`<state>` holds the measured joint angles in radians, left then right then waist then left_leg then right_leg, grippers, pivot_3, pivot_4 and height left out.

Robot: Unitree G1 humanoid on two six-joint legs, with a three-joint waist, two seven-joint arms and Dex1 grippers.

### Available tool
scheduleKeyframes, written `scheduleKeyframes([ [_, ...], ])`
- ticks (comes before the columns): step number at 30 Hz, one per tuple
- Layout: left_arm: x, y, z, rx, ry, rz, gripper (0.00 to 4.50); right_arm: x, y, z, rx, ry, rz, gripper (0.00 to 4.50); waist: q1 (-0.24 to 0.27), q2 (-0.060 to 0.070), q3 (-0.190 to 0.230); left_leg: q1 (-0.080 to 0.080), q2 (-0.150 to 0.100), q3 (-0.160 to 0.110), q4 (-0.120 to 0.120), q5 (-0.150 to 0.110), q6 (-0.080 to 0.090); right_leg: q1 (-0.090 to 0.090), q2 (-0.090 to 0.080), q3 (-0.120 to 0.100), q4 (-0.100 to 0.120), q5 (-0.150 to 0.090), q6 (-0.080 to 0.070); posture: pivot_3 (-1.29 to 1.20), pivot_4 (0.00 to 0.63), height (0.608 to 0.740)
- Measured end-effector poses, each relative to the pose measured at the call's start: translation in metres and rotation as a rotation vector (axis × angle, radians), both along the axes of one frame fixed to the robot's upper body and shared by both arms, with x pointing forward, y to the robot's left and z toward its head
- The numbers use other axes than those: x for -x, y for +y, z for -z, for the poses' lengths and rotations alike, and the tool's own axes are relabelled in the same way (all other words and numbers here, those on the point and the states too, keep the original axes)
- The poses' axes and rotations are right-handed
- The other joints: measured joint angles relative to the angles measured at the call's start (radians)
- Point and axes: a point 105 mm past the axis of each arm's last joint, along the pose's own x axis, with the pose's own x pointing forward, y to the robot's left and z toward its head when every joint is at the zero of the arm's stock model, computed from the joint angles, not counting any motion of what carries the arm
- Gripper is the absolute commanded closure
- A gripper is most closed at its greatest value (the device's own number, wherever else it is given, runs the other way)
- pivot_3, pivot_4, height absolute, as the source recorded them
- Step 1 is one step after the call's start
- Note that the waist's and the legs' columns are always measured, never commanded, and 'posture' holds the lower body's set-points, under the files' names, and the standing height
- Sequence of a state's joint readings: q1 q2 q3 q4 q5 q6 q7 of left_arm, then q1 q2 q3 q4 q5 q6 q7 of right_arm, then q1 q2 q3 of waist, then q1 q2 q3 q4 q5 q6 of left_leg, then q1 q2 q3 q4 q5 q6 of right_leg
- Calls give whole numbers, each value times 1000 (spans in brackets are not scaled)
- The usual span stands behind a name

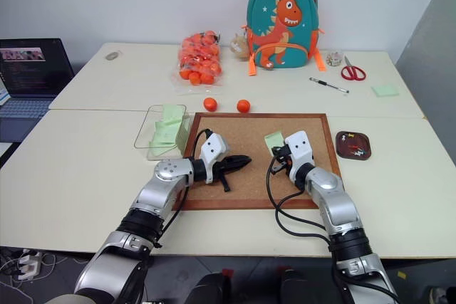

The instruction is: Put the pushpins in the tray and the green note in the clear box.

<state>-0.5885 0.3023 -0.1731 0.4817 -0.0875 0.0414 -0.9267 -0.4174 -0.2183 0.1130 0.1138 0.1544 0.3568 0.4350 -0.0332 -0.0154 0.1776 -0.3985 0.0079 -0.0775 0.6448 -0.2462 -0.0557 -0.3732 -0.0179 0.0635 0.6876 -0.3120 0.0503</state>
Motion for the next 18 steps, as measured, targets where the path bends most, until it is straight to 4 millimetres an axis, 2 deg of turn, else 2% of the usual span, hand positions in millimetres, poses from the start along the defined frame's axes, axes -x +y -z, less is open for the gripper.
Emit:
scheduleKeyframes([
  [10, 1, -1, 1, 2, 1, 4, 4500, 5, -2, -2, -65, -11, 2, 4488, 0, 0, 0, 0, 0, 0, -1, 0, 0, -1, 0, 0, 0, 0, 0, 0, 150, 740],
  [15, 1, -1, 1, 2, 3, 1, 4500, 8, 5, -38, -136, -137, -31, 4488, 0, 0, 0, 0, 0, 0, 0, 0, 0, 0, 0, 0, 0, 0, 0, 0, 150, 740],
  [18, 2, -1, 1, 3, 3, 4, 4500, 8, 6, -40, -141, -145, -34, 4488, 0, 0, 0, 0, 0, 0, 0, 0, 0, 0, 0, 0, 0, 0, 0, 0, 150, 740],
])
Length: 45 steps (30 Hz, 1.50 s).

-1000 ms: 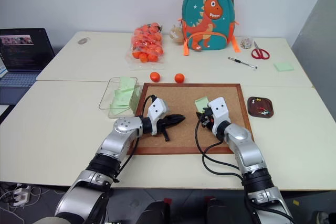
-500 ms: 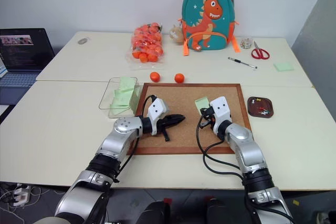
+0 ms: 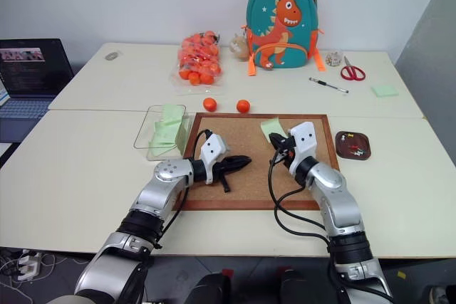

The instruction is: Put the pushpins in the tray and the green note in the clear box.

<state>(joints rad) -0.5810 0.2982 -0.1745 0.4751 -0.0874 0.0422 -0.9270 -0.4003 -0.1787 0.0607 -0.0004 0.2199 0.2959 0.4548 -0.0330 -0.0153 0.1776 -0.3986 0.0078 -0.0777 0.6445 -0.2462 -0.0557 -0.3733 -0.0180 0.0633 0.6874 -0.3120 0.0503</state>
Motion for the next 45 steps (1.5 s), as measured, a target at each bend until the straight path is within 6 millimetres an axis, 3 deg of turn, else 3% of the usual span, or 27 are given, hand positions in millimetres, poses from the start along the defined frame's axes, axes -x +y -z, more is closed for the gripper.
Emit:
scheduleKeyframes([
  [11, -8, 3, -7, 65, 91, -49, 4500, 11, -10, -16, 92, -88, -29, 4488, 0, 0, 0, -1, 0, 0, 0, 0, 0, 0, 0, 0, 0, 0, 0, 0, 150, 740],
  [12, -10, 5, -9, 84, 118, -64, 4108, 13, -10, -15, 102, -90, -38, 4500, 0, -1, 0, -1, 0, 0, 0, 0, 0, -1, 0, -1, 0, 0, 0, 0, 150, 740],
  [17, -10, 3, -25, 191, 251, -76, 3312, 16, -10, -17, 132, -103, -56, 4500, -5, -1, 1, -2, 1, -1, 0, 0, 0, -2, 1, 0, 0, 0, 0, 0, 150, 740],
  [23, -6, -4, -72, 418, 470, -60, 2102, 18, -5, -20, 156, -126, -74, 4500, -7, -2, 2, -2, 1, -2, 0, 0, 0, -1, 0, -1, 0, 0, 0, 0, 150, 740],
  [29, -1, -9, -73, 553, 679, -99, 1048, 19, -4, -22, 156, -138, -78, 4500, -7, -2, 2, -2, 1, -2, 0, 0, 0, -2, 0, -1, 0, 0, 0, 0, 150, 740],
  [45, -22, -23, -75, 765, 892, -268, 1048, 19, -2, -25, 162, -155, -100, 4500, 0, -2, 2, -2, 0, -1, 0, 2, -4, -1, 0, -1, -1, 0, 0, 0, 150, 740],
])
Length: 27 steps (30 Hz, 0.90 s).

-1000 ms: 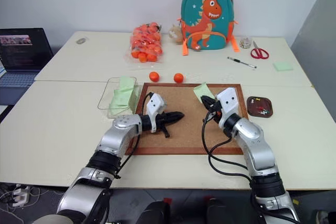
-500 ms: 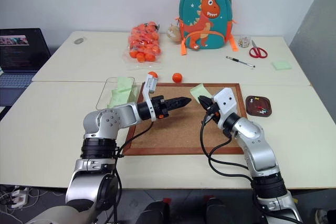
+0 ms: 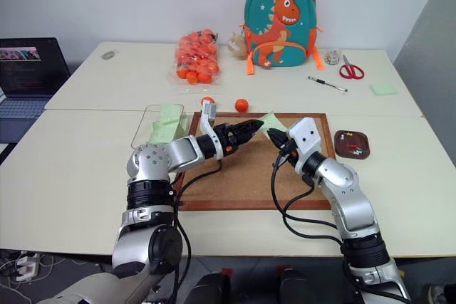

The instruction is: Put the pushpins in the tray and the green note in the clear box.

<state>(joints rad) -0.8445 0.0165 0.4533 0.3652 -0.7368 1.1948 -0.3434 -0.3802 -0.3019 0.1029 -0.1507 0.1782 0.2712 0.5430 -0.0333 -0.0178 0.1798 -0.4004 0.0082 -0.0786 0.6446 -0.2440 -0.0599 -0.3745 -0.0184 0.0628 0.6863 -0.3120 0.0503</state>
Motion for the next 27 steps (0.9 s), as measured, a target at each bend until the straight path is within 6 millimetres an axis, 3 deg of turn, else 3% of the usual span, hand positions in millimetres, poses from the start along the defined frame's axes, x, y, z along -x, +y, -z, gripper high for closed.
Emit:
scheduleKeyframes([
  [8, -1, -13, 0, 33, 29, 3, 1048, 0, 1, 0, 1, 1, -4, 4500, 0, 0, 0, 0, 0, 0, -1, 0, -1, 1, 0, 0, -2, 0, 0, 0, 150, 740],
  [27, -8, -17, 0, 65, 58, -32, 4497, 1, 5, 2, 6, 4, -17, 4500, 1, 0, 0, 0, 0, 1, -1, 0, -1, 1, 0, 0, -4, 0, 0, 0, 150, 740],
])
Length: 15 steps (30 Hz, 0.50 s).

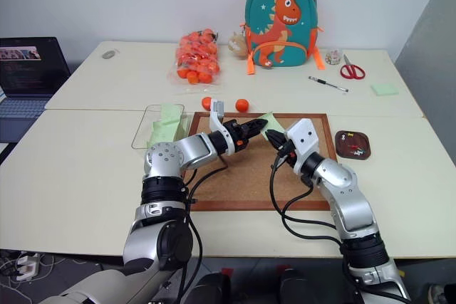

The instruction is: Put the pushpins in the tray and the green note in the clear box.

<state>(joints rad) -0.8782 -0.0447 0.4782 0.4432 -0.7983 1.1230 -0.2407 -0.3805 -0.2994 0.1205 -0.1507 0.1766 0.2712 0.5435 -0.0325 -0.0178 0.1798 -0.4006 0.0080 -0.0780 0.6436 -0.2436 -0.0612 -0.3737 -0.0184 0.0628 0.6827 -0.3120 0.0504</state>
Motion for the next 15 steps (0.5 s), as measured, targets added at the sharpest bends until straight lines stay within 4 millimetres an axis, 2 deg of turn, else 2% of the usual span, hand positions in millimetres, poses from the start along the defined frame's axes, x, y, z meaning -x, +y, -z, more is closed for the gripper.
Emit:
scheduleKeyframes([
  [15, 2, -5, -1, -17, -8, 20, 4497, -3, 6, -1, -86, 59, 52, 4500, 0, 0, 0, 0, 0, 0, 0, 0, 0, 0, 0, 0, 0, 0, 0, 0, 150, 740],
])
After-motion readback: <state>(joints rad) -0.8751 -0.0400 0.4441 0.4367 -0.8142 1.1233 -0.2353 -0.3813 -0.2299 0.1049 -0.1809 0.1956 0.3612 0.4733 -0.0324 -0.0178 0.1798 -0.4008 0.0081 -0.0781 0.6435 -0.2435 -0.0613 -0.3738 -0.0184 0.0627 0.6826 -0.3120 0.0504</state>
